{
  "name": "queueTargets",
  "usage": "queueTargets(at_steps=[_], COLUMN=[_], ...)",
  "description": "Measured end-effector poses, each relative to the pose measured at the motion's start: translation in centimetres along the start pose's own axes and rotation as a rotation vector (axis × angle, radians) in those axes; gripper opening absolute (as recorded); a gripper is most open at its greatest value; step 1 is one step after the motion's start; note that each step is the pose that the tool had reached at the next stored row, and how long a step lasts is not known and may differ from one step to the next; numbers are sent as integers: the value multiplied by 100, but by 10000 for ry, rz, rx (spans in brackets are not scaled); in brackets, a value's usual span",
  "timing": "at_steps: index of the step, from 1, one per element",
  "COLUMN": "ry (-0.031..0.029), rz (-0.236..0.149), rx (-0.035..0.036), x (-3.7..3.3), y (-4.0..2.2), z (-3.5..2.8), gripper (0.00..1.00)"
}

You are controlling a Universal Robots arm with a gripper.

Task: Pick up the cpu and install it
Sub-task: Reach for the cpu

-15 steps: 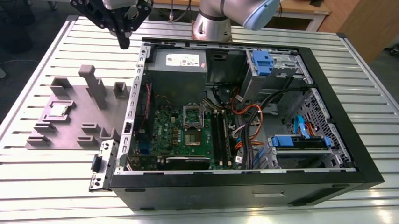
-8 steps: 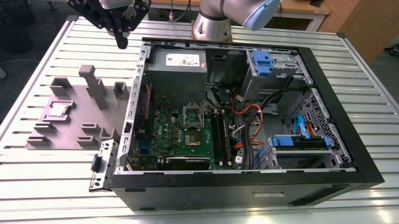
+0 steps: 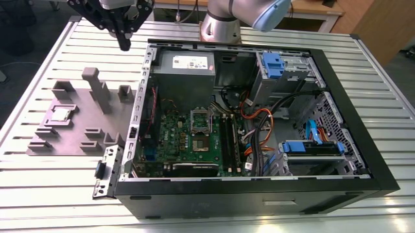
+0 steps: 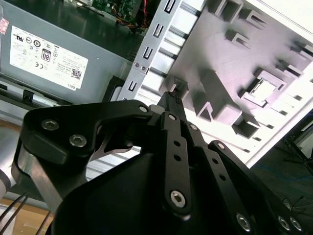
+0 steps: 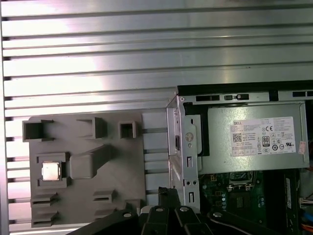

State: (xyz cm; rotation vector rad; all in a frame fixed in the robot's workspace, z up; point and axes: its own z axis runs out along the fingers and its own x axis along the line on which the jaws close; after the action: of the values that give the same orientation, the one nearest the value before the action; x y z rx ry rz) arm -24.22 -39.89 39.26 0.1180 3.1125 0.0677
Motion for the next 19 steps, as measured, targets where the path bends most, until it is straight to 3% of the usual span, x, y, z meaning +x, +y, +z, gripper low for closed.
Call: queueTargets(at_steps=[19], ry=[0], rz=[-1], rx=[0], x=[54], y=[-4], z=[-1], gripper=[11])
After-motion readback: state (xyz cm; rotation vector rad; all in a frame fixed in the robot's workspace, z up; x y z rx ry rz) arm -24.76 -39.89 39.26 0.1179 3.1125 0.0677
